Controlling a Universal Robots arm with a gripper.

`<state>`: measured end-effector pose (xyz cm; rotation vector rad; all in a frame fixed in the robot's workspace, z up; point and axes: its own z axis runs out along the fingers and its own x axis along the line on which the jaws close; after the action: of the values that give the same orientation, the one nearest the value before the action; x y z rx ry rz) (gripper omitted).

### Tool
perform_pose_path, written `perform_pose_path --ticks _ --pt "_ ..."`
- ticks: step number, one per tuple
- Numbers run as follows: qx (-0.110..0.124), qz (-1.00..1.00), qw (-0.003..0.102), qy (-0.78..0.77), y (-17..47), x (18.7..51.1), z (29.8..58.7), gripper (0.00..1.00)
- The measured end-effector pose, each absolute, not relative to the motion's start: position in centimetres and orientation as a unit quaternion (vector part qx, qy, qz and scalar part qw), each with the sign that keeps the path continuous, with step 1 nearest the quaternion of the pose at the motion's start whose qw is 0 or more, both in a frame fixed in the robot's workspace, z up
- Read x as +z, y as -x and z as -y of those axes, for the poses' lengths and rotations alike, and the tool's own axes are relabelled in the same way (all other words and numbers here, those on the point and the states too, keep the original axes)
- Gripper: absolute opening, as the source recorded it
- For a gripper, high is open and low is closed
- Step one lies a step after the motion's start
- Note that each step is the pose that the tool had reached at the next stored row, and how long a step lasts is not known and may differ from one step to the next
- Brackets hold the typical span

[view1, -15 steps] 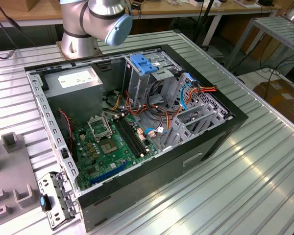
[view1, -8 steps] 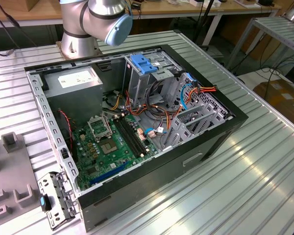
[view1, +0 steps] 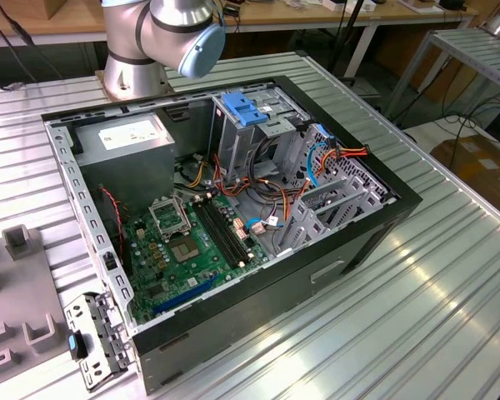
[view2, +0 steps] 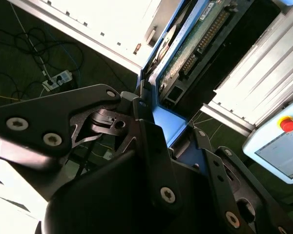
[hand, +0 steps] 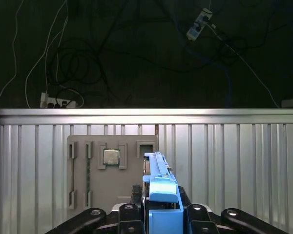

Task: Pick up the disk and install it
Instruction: 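Pick up the disk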

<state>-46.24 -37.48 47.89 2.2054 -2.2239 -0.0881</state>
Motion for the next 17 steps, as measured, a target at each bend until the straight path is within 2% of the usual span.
perform_pose_path --ticks 17 --pt "-0.030 0.710 0.006 -0.704 46.2 50.7 37.5 0.37"
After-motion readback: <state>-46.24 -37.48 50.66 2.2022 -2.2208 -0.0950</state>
